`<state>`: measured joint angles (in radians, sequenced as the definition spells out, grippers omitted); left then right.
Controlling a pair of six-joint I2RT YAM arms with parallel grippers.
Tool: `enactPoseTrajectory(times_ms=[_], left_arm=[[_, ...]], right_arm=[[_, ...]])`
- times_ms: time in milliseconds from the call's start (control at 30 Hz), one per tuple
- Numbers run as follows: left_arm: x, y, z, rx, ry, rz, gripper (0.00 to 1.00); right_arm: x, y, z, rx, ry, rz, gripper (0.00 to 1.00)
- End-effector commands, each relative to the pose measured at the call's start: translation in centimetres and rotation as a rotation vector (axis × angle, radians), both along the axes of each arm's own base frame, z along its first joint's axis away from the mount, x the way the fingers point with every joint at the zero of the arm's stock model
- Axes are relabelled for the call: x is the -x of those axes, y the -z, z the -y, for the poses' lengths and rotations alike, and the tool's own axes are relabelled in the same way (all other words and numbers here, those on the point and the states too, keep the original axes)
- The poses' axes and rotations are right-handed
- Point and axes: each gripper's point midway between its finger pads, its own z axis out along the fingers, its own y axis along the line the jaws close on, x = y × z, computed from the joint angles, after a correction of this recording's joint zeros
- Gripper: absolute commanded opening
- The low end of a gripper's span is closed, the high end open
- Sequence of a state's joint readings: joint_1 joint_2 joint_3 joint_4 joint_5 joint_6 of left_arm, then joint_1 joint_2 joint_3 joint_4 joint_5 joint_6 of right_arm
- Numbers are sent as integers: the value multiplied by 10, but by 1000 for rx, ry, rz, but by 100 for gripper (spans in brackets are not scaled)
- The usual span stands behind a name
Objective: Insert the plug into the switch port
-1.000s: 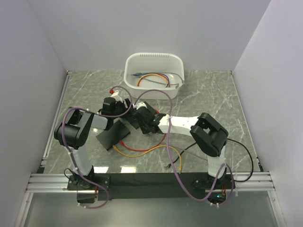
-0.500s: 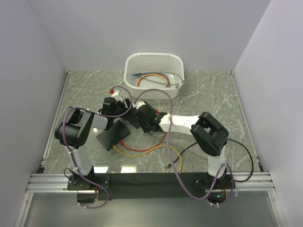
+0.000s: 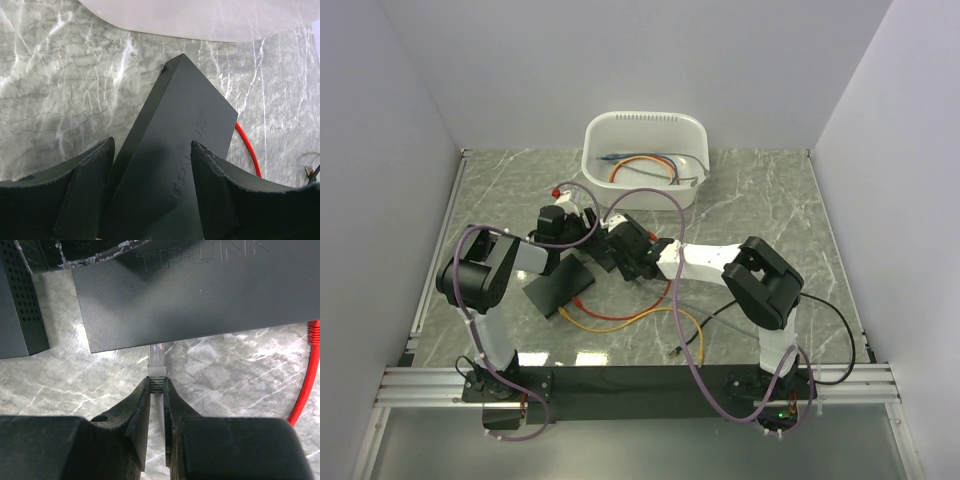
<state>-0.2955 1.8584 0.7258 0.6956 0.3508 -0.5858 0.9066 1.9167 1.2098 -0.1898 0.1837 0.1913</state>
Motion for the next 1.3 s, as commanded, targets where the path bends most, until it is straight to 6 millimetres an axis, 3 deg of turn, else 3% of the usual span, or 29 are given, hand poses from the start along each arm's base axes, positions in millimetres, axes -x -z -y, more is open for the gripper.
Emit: enactPoseTrajectory(times_ms=[0,267,633,767,1267], left_arm=[[17,25,3,-17,45,-82,68],[26,30,3,0,52,-96,68],[35,24,3,8,55,-88,67],[36,23,4,2,56,-87,67],[46,28,9,-32,68,-86,67]], right_arm=[[-22,-30,-17,-104,13,99,0],[-27,-33,-15,-133,24,120,0],[-31,-24,-1,-138,60,106,0],[-36,-29,-5,-170,60,124,0],[-36,-21,-9,-191,49,111,0]])
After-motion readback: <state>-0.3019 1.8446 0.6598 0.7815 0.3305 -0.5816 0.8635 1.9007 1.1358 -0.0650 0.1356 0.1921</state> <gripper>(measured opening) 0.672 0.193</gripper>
